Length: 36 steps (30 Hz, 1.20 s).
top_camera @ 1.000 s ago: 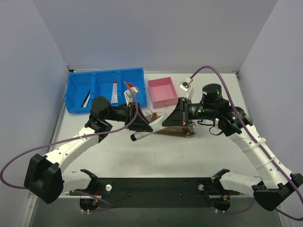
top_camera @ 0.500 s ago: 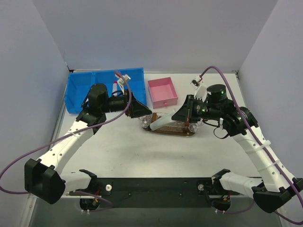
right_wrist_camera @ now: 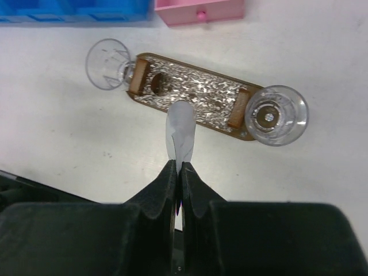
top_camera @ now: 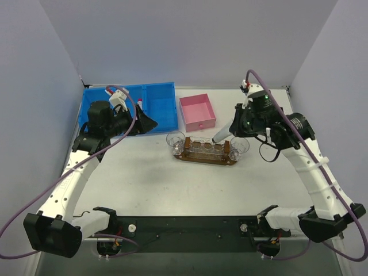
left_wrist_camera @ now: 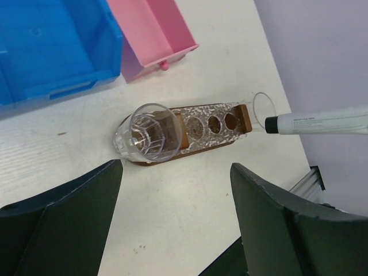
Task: Prepare toiletry sets of a toothbrush and toothpaste on the tray
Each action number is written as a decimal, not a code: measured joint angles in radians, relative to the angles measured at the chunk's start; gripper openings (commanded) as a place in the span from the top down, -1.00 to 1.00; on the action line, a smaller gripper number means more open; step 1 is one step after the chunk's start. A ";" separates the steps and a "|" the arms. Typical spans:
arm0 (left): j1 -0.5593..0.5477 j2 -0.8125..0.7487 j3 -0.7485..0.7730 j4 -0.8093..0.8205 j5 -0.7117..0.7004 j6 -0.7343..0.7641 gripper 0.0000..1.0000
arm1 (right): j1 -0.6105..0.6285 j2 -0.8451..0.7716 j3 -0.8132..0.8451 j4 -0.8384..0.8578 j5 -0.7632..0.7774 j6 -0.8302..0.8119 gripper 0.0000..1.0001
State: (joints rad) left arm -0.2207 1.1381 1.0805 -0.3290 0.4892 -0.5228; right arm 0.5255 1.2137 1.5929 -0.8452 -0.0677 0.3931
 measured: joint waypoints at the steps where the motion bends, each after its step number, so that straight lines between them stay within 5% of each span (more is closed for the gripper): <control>1: 0.000 -0.008 0.000 -0.021 -0.019 0.012 -0.72 | 0.001 0.027 0.011 -0.011 0.020 -0.011 1.00; 11: 0.000 -0.061 -0.008 -0.097 -0.125 0.072 -0.72 | 0.033 0.185 0.034 -0.066 0.156 -0.105 1.00; 36: 0.000 -0.065 -0.051 -0.107 -0.161 0.059 -0.72 | 0.080 0.224 -0.008 0.005 0.193 -0.134 1.00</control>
State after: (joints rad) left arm -0.2207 1.0733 1.0290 -0.4358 0.3286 -0.4637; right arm 0.6052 1.4376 1.5845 -0.8398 0.1249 0.2592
